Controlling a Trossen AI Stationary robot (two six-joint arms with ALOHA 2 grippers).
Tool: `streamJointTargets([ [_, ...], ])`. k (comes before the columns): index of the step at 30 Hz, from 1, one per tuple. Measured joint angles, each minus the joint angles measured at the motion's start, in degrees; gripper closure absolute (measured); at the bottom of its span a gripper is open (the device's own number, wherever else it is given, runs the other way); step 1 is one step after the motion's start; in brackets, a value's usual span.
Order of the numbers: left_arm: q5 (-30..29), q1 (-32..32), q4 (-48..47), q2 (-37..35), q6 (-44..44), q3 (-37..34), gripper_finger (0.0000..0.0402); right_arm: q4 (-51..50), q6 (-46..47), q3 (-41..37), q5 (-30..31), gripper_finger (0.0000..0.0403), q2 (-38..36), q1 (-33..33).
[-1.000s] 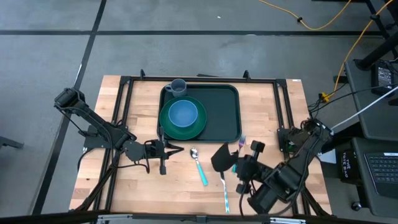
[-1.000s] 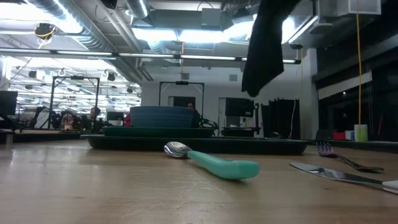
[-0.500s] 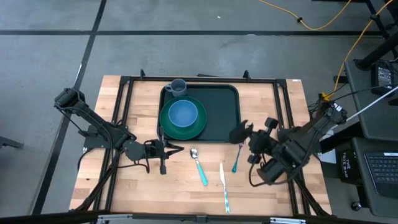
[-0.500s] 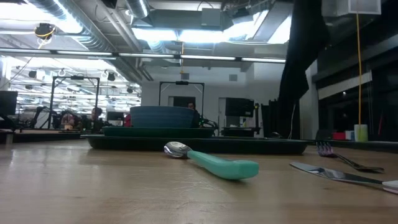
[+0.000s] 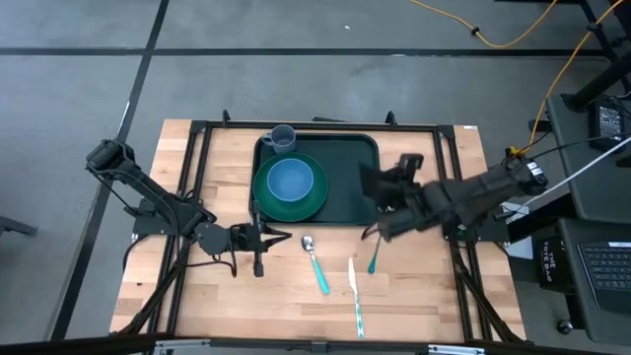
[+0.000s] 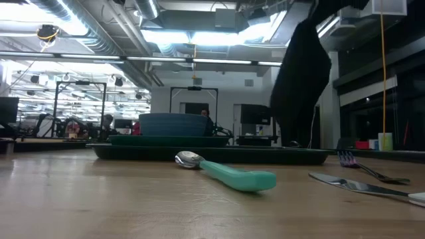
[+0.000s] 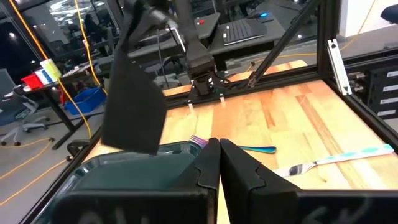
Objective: Set up tray
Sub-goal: Put the black napkin to the right of the green plate on the black serving tray
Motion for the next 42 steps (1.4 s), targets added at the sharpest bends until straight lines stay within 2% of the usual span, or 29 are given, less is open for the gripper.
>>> streamJointTargets([
  [10,0.07,0.0,0.0,0.0,2.74,0.0,0.0396,18.72,-29.74,0.02,-5.26,0.0387,0.01,-15.27],
  [17,-0.06,0.0,0.0,0.0,1.06,0.0,0.0396,21.94,-44.79,0.04,-5.26,0.0387,0.03,-20.81],
  [25,-2.54,0.0,0.0,0.0,0.69,0.0,0.0396,27.1,-53.54,0.04,-5.63,0.0387,0.06,-24.32],
  [31,-4.88,1.13,-0.08,0.0,1.96,0.0,0.0396,31.75,-59.65,0.04,-10.95,0.0387,0.08,-27.25],
  [39,-4.1,4.32,-1.98,0.0,2.18,0.0,0.0396,36.9,-67.88,0.09,-11.19,0.0387,2.13,-30.99],
  [42,-3.94,4.87,-2.96,0.0,1.39,-0.02,0.0396,37.95,-73.87,0.09,-11.23,0.0387,4.12,-32.39],
])
